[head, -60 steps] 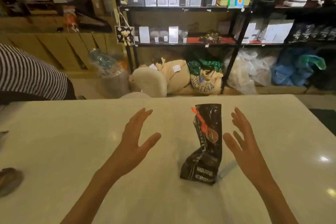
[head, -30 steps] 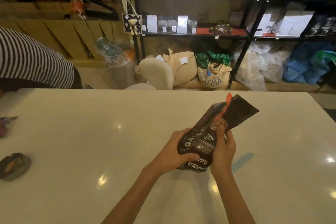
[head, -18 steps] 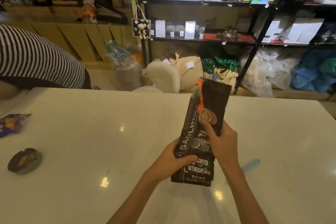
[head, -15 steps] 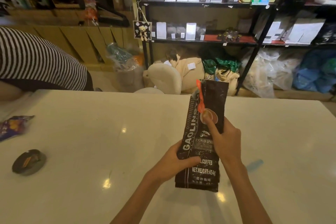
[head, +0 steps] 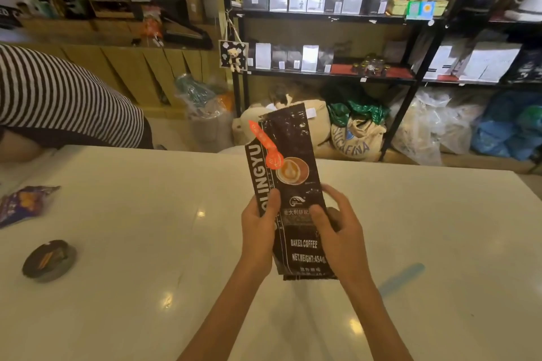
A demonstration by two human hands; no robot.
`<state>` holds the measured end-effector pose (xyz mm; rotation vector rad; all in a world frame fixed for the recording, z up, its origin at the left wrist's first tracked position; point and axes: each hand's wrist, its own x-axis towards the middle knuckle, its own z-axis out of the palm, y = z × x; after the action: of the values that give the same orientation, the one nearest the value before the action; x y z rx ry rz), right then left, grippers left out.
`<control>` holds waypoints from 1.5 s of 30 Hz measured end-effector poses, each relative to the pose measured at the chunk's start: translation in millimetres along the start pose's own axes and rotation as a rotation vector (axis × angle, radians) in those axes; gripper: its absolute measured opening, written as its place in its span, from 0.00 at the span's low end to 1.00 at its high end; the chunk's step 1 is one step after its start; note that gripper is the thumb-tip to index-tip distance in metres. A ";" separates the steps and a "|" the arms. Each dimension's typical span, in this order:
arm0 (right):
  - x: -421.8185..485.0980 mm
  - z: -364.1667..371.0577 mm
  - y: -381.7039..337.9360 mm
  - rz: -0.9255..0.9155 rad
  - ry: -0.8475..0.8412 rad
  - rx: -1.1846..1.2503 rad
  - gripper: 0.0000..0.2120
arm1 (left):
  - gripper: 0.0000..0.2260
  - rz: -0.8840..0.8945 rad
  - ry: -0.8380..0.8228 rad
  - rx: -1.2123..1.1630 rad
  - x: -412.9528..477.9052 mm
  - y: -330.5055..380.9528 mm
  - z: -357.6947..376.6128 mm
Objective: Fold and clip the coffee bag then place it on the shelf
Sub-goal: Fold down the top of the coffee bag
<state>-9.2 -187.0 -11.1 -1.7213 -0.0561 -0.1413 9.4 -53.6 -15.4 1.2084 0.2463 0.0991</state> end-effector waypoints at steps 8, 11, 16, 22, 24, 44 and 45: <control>-32.2 6.6 4.3 -0.006 0.033 -0.003 0.32 | 0.12 -0.121 0.103 -0.214 3.6 18.4 -2.2; -39.6 2.2 1.1 -0.102 0.094 -0.010 0.23 | 0.12 -0.136 0.086 -0.260 -0.5 25.9 -0.4; -45.7 -2.8 -12.5 -0.218 0.000 -0.057 0.16 | 0.12 -0.032 0.014 -0.235 -0.3 47.2 0.3; -34.7 -3.1 -21.6 -0.216 0.107 0.074 0.11 | 0.19 -0.136 -0.025 -0.372 -2.1 50.8 0.8; -34.2 -5.4 -19.1 -0.218 0.047 0.092 0.15 | 0.21 -0.156 0.000 -0.436 0.2 49.7 -1.4; -35.6 -5.6 5.2 -0.194 -0.021 -0.049 0.14 | 0.17 -0.069 0.036 -0.373 2.1 54.2 6.4; -36.8 -4.4 8.1 -0.175 -0.008 -0.018 0.14 | 0.16 -0.060 0.023 -0.349 2.1 55.9 8.2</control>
<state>-45.0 -191.1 -23.0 -1.7338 -0.2123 -0.2654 16.5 -40.8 39.2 0.8528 0.2729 0.0994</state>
